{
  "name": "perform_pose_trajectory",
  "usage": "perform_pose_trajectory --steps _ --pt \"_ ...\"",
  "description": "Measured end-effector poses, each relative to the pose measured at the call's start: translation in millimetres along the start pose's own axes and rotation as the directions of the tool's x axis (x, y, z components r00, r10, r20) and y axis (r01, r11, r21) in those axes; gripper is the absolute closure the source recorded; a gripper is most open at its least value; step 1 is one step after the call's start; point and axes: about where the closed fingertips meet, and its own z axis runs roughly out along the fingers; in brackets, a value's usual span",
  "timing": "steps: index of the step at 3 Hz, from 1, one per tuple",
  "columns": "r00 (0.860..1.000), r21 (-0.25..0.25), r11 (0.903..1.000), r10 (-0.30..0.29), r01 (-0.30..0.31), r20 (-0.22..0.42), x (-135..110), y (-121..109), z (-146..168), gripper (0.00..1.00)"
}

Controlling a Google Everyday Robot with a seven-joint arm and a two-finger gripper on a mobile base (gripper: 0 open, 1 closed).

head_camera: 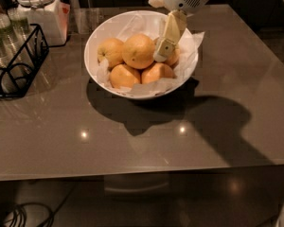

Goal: Pick orange from white bowl

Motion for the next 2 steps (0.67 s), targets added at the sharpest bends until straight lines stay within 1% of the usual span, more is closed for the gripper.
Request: perform_pose_trajectory --steps 1,2 --pt "0.999 -0.068 0.9976 0.01 -0.008 0.033 -7.0 -2.8 28.0 0.0" --pt "0.998 -0.136 0.9906 0.024 -0.015 0.063 -16.3 -2.8 54.2 0.0"
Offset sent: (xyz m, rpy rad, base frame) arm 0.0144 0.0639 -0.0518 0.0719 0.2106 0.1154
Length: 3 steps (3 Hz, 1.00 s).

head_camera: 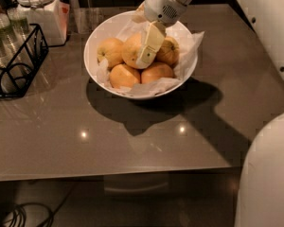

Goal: Pick orange from white bowl

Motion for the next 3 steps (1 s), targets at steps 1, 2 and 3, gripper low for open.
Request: perform_pose_trajectory --steps 1,2,3 --pt "1.0 -0.072 0.9974 0.013 -0.012 0.008 -3.2 -1.2 27.3 0.0" --pt "1.0 -0.074 0.9972 0.013 -0.012 0.008 -3.0 -1.3 28.3 0.19" --pt "1.0 -0.074 0.9972 0.013 -0.012 0.008 -3.0 -1.3 28.3 0.42"
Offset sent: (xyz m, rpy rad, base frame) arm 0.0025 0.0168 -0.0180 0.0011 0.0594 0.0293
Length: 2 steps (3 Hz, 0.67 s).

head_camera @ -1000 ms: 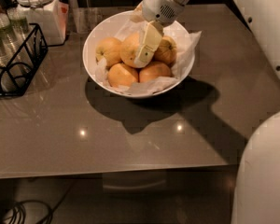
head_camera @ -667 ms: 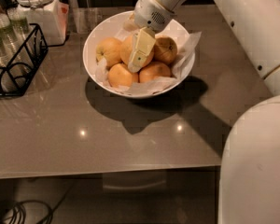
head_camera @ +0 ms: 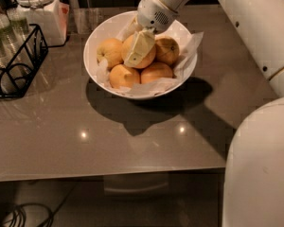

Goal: Pick orange from white bowl

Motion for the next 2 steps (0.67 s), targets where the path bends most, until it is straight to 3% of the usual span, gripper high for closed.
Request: perform_pose_trajectory --steps 2 --pt "1.0 0.0 1.0 0.0 0.0 0.0 0.0 0.0 0.0 0.89"
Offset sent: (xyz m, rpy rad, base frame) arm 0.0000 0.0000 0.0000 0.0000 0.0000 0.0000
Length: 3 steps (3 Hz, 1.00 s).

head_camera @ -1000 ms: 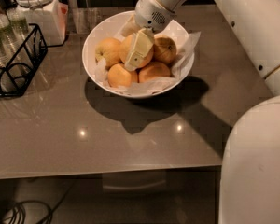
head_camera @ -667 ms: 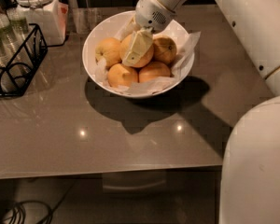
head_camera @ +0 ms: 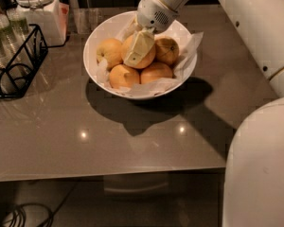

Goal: Pick orange from white bowl

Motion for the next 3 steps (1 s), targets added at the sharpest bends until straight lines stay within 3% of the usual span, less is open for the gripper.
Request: perform_pose_trajectory --steps 1,2,3 --pt "1.0 0.0 1.0 0.0 0.0 0.0 0.0 0.0 0.0 1.0" --pt "1.0 0.0 1.0 0.0 0.0 0.0 0.0 0.0 -0.1 1.0" --pt "0.999 0.046 0.9988 -0.016 0.014 0.035 -1.6 0.4 -13.7 1.0"
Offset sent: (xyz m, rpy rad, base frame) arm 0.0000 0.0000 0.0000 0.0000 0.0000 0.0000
